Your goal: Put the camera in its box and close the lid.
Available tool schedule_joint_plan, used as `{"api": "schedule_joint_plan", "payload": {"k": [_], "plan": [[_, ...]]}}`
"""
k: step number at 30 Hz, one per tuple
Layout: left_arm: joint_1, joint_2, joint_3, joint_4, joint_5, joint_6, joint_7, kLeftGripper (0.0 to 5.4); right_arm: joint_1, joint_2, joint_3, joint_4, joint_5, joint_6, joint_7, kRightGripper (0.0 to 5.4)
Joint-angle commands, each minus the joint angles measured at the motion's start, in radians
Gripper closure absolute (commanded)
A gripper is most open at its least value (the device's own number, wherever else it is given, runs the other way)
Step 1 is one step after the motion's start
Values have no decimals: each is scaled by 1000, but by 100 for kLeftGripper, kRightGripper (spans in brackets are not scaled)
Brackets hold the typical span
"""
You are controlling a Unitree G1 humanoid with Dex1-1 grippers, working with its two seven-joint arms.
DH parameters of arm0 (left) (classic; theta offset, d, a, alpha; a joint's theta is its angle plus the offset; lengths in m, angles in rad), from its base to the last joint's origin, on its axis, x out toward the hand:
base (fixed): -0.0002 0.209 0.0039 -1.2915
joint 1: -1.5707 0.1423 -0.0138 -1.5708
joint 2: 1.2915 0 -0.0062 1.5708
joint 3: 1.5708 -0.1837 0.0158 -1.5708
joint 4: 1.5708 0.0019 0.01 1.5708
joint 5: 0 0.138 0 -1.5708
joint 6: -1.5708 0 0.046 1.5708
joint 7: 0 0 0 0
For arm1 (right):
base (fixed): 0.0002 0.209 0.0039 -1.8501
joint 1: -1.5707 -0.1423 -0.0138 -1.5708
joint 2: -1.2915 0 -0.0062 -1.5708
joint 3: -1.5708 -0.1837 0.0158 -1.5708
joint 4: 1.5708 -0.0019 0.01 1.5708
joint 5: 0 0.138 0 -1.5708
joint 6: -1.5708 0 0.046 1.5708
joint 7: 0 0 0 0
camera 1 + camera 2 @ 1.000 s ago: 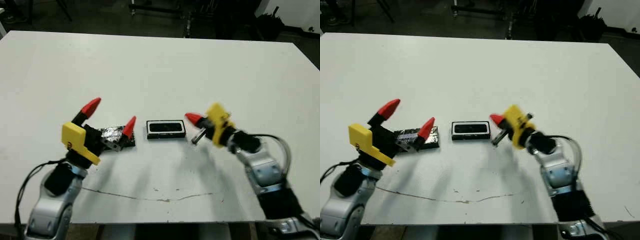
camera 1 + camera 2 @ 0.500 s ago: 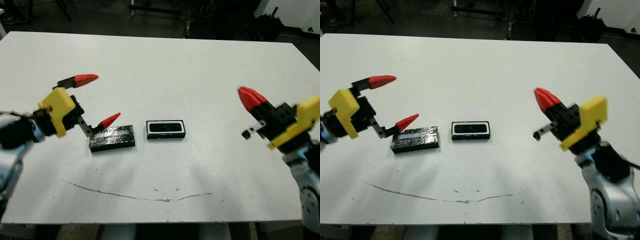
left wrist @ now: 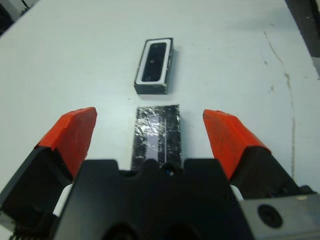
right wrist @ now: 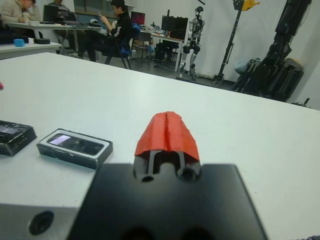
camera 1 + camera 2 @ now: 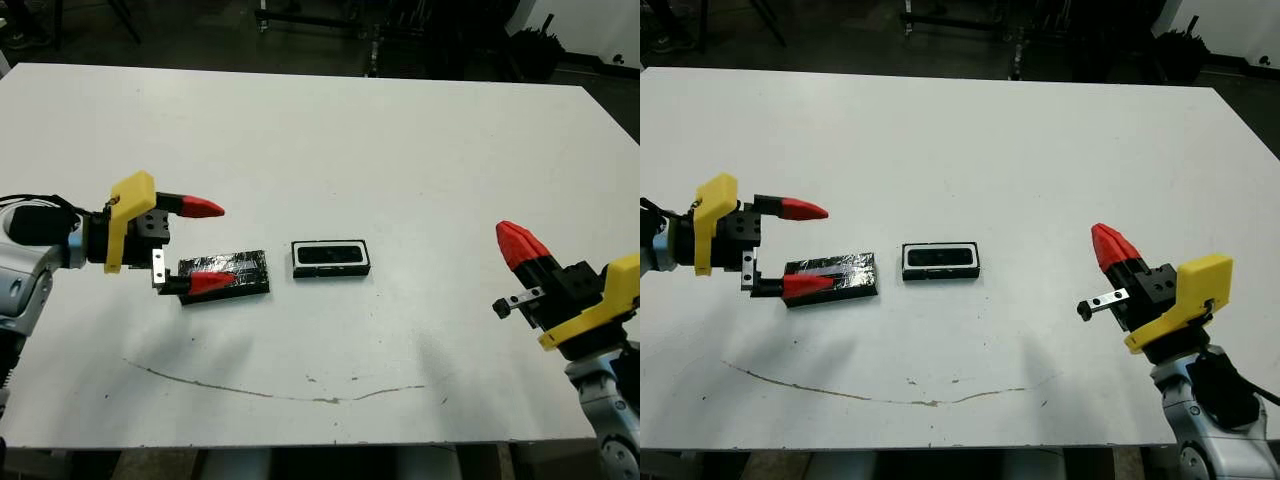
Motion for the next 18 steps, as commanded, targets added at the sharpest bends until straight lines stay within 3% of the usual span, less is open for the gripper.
{"api": "schedule_joint_plan", "payload": {"k": [1,3,9,15,18], "plan": [[-23,-15,-28,44,41,-41,-20,0,1,-3,14,-3,-1,-8,-12,539],[-28,-20,-39,68,66,-72,-23,0,0,-4,21,-8,-3,-2,-20,539],[-34,-21,-64,73,105,-16,-18,0,2,-10,31,-26,-6,9,-41,539],[-25,-36,-83,99,164,-69,5,0,12,-20,32,-41,-8,14,-47,539],[-27,-46,-87,115,167,-56,2,0,15,-29,29,-49,-10,19,-49,539]]}}
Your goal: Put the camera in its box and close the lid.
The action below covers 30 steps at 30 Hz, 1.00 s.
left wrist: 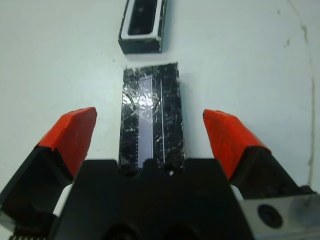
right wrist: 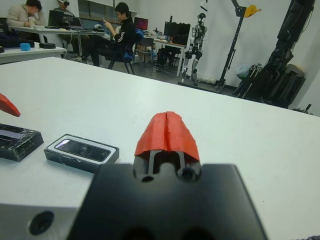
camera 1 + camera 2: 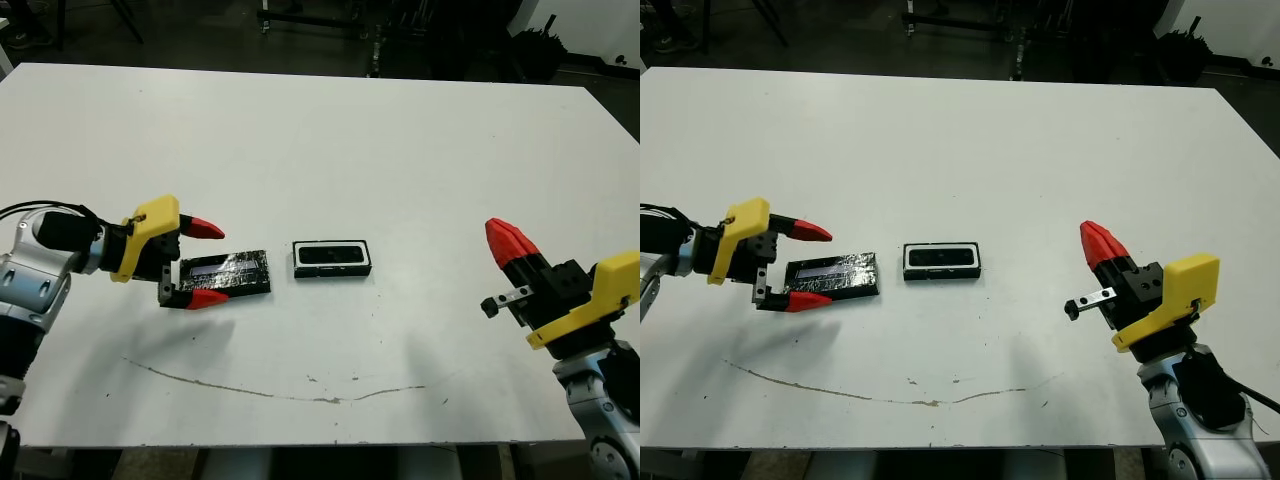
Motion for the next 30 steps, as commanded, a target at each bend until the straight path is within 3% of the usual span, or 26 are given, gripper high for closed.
{"api": "schedule_joint_plan", "payload": {"k": [1,10,17,21,25,30], "plan": [[-6,-16,-10,30,10,7,0,0,13,-22,-6,-11,-3,18,-7,539],[-3,-29,0,77,17,-42,11,0,21,-28,-2,-23,-3,14,-7,539],[-9,-40,21,74,-35,134,12,0,18,-37,-3,-20,0,11,-1,539],[-2,-40,33,53,-59,180,6,38,18,-37,-1,-22,-2,12,-5,540],[-20,-15,0,51,-15,156,-24,99,17,-36,-7,-31,0,29,-17,540],[-27,-13,-2,63,-5,130,-51,173,16,-38,-13,-38,12,43,-24,540]]}}
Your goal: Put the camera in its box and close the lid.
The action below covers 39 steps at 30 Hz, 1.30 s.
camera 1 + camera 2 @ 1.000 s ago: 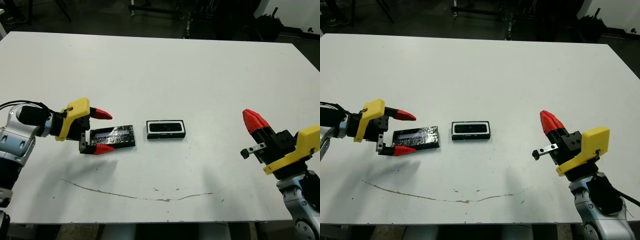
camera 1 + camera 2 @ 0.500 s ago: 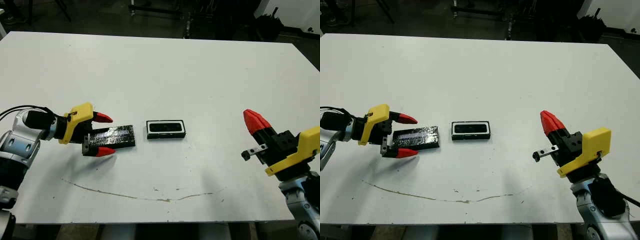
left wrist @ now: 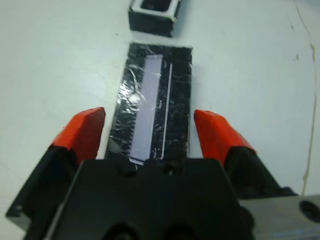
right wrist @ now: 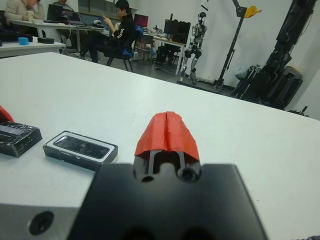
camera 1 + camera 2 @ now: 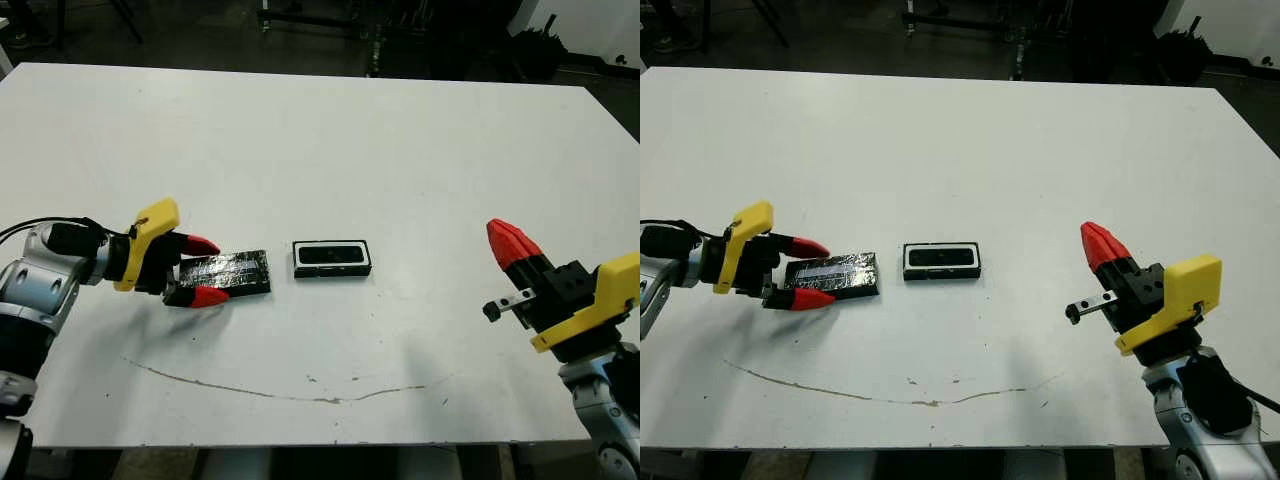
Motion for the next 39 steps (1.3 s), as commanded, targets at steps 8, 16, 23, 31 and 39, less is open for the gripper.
{"api": "schedule_joint_plan", "payload": {"k": [8,16,23,31,39], "plan": [[-36,22,-32,29,48,-87,-59,225,-2,-19,-16,-10,9,40,-11,540],[-14,5,-1,15,40,-87,-19,225,-3,-20,-22,-19,9,45,-10,540],[48,-59,108,-23,-47,-90,121,225,4,-16,-13,-31,2,58,-20,540],[-23,-133,133,73,-125,-85,100,225,4,-12,-1,-28,3,53,-25,540],[-165,-221,61,287,-53,-120,61,225,9,-10,8,-30,1,41,-24,540]]}}
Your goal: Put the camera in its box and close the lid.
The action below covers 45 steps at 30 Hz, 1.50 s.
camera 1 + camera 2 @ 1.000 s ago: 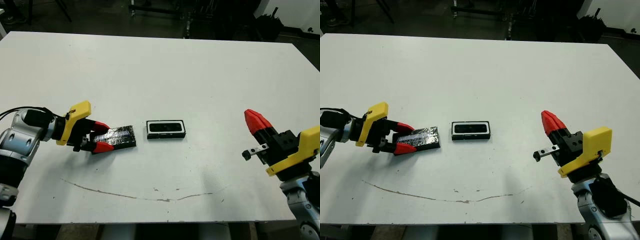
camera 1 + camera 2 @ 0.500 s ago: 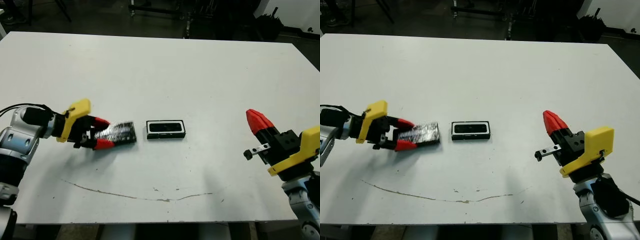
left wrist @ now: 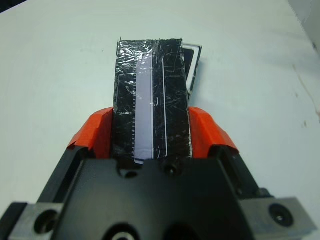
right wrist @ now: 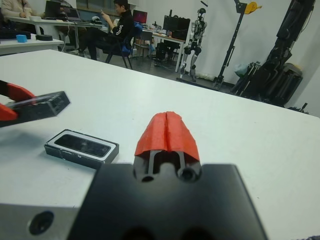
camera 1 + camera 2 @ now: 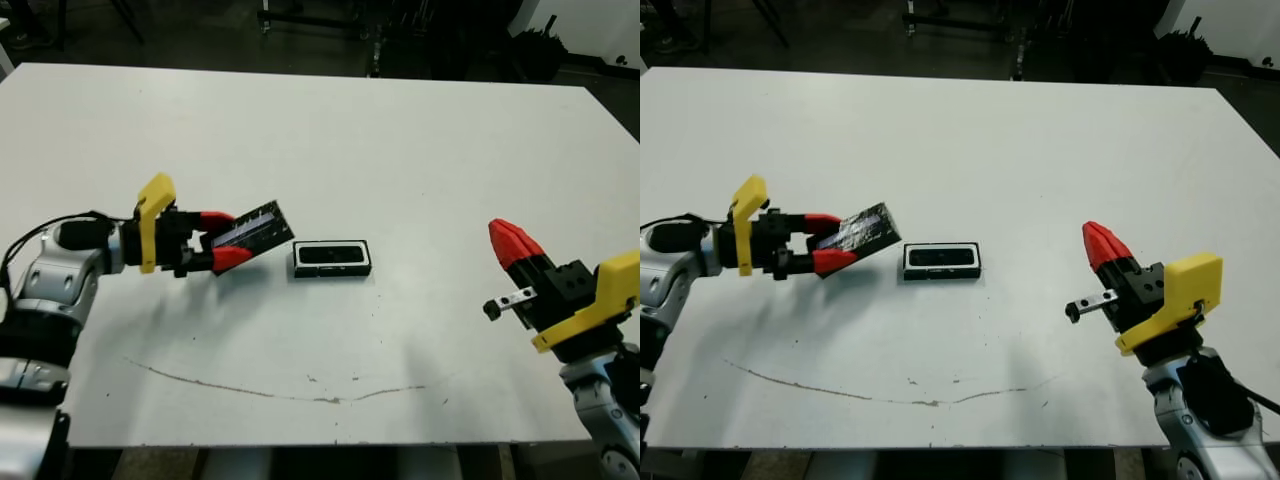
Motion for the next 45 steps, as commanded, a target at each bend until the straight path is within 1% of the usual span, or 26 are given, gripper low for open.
{"api": "schedule_joint_plan", "payload": {"k": [1,4,8,11,16,17,20,24,31,35,39,45], "plan": [[-56,-29,-41,88,51,-34,-20,225,8,-5,0,-6,0,2,-6,540],[-102,-55,-78,171,93,-43,-44,225,16,-4,0,-13,-3,10,-11,540],[-142,-87,-109,254,142,-84,-65,225,22,-1,2,-21,1,16,-17,540],[-156,-106,-129,288,169,-116,-79,225,23,-4,0,-21,12,22,-14,540],[-172,-130,-165,327,208,-109,-93,225,23,-8,5,-18,7,17,-13,540],[-172,-132,-169,330,212,-123,-96,225,22,-6,5,-17,9,15,-12,540],[-172,-136,-173,331,215,-132,-110,225,21,-5,5,-19,13,22,-16,540],[-166,-142,-174,306,201,-143,-149,225,18,-6,5,-20,14,33,-20,540],[-153,-157,-186,248,192,-97,-173,225,15,-8,1,-28,21,48,-23,540],[-146,-175,-192,242,190,-84,-173,225,13,-11,-6,-33,29,56,-23,540],[-146,-191,-209,241,205,-81,-160,225,13,-17,-9,-31,28,52,-17,540],[-143,-231,-212,271,227,-149,-110,225,14,-20,-11,-33,27,53,-18,540]]}}
